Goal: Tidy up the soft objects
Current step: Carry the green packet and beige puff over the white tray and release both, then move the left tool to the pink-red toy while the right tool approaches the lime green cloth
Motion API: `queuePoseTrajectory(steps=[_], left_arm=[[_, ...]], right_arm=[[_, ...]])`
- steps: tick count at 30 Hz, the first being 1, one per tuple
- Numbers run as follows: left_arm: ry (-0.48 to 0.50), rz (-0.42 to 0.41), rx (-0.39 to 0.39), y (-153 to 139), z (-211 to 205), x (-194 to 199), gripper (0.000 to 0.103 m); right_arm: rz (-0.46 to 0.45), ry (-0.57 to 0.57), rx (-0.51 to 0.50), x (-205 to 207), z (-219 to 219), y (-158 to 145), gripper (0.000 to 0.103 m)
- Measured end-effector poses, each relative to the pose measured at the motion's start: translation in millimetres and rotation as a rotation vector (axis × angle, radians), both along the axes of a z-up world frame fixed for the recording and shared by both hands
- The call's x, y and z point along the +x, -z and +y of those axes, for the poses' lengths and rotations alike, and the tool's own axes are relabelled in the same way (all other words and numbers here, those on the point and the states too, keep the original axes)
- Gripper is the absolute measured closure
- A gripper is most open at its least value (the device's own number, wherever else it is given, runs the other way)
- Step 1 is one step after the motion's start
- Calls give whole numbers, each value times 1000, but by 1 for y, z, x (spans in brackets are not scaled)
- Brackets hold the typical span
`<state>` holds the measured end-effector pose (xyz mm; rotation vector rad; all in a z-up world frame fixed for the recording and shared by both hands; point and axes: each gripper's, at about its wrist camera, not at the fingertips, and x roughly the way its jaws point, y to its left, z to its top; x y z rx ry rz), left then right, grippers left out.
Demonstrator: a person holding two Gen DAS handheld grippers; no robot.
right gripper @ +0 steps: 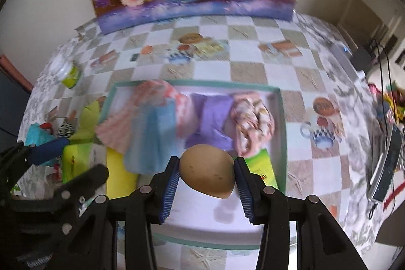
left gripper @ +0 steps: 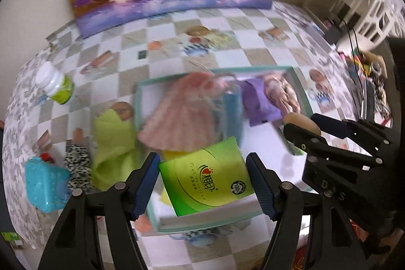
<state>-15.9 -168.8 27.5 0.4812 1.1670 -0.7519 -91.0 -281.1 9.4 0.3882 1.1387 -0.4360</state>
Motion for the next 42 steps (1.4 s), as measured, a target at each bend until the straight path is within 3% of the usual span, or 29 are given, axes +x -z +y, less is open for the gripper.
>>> queuePoseTrajectory(steps=[10, 17, 20, 23, 27, 29, 30, 36, 42], left_arm=[[-6, 38, 7, 9, -5, -2, 31], [-32, 27, 6, 7, 0, 5, 22], [-51, 18, 4, 6, 4, 9, 18], [-73, 8, 6, 4, 9, 15, 18], [-101, -5, 22, 5, 14, 22, 18], [-114, -10, 25, 5, 17, 27, 18], [-124, -12, 24, 4, 20, 30, 18], [-238, -3, -18, -3, 47, 57, 18], [-368, -75, -24, -20, 89, 86, 18]], right_arm=[[24, 22, 27, -4, -8, 9, 54], [24, 18, 16, -3, -6, 7, 51], [35, 20, 3, -2, -6, 8, 38], [47, 27, -7, 0, -7, 10, 36], [67, 36, -34, 2, -7, 13, 13], [68, 42, -40, 2, -8, 13, 9], [65, 46, -41, 1, -9, 13, 2], [34, 79, -52, -1, -12, 6, 0], [-24, 94, -82, -1, -7, -13, 0]])
